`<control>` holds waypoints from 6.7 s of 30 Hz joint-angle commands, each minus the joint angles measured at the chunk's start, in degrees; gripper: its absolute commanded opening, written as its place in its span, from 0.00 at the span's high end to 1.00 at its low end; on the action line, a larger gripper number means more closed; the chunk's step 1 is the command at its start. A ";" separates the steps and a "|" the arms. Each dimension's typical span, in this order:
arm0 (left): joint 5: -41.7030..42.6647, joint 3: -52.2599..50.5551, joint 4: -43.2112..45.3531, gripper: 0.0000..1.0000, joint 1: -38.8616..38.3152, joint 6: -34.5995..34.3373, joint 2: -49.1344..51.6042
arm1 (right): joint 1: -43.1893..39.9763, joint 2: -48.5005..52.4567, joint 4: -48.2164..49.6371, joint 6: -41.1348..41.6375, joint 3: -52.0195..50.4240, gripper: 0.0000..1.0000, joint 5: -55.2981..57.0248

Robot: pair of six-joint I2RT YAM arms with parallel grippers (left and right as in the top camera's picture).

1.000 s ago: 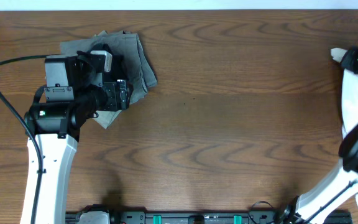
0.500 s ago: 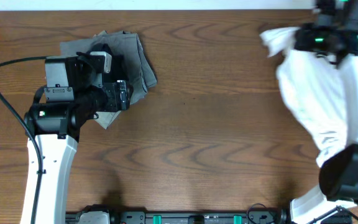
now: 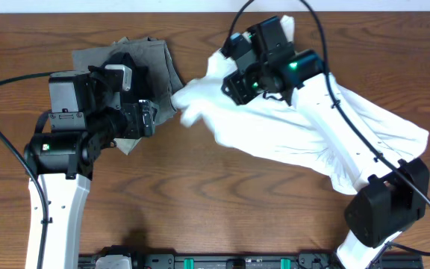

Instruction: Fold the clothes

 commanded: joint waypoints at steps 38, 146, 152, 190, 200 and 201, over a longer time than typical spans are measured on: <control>-3.50 1.53 4.61 0.18 -6.38 2.71 4.52 | -56.08 11.61 7.65 25.73 -19.45 0.47 10.60; 0.66 -0.46 3.58 0.19 -31.01 -0.11 33.33 | -61.81 -4.37 -13.46 25.75 -13.68 0.50 10.56; 0.59 -0.46 8.94 0.20 -31.12 0.52 36.17 | -61.79 -0.96 -13.05 19.82 -13.68 0.46 0.24; 7.21 -0.31 19.06 0.68 -26.67 -6.93 41.00 | -61.75 -1.03 -12.85 18.38 -13.68 0.48 -1.84; -4.09 -0.13 17.18 0.94 -25.68 -10.34 41.29 | -61.75 -1.01 -13.29 18.40 -13.70 0.47 -1.77; -7.08 0.11 15.65 0.94 -24.94 -11.19 40.68 | -61.75 -1.01 -13.31 18.47 -13.73 0.47 -1.40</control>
